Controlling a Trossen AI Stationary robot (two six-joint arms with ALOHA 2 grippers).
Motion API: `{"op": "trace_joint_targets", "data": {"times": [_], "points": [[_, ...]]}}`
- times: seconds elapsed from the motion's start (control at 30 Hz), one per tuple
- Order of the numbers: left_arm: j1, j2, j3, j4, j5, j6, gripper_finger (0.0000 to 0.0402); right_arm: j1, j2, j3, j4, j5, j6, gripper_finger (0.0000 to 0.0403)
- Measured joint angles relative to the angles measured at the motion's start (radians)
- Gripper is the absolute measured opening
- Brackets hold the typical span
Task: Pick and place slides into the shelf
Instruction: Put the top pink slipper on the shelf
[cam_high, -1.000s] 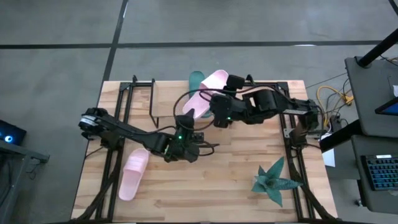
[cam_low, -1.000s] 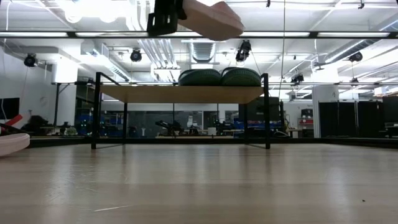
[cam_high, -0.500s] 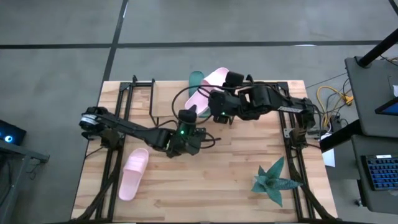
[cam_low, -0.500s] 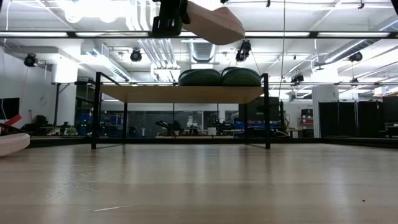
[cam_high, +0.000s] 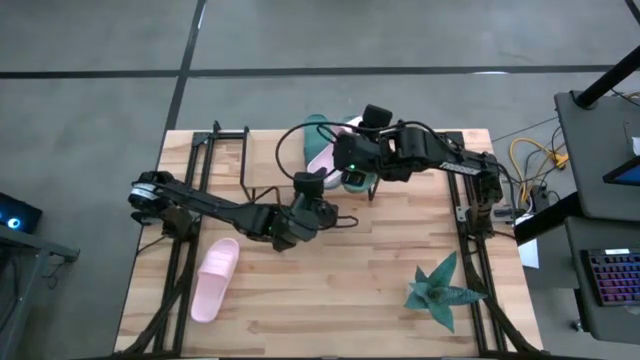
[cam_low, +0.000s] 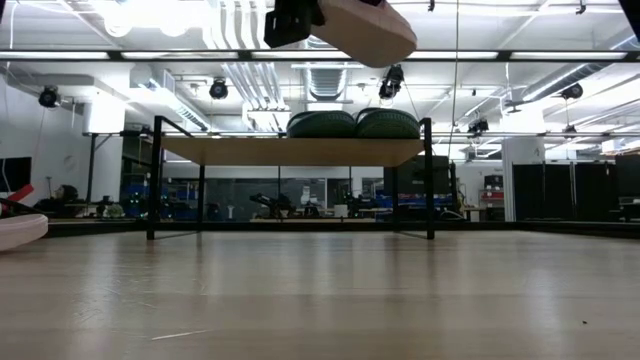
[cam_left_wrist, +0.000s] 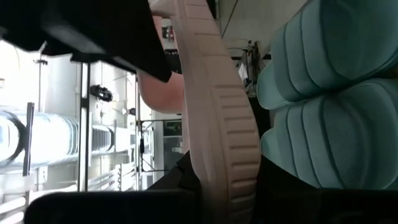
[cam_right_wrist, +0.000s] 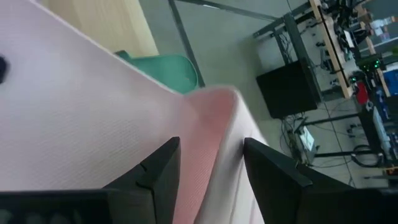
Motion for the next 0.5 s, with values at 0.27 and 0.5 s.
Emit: {"op": "trace_joint_targets", "data": {"times": [0.27, 0.5], "points": [[-0.001, 0.001, 0.000, 0.001, 0.004, 0.000, 0.0040, -0.008, 0.000, 0.000, -0.025, 0.000, -0.043, 0.0131], [-0.001, 0.002, 0.000, 0.007, 0.007, 0.000, 0.0040, -0.023, 0.002, 0.000, -0.057, 0.014, -0.068, 0.0027]]}}
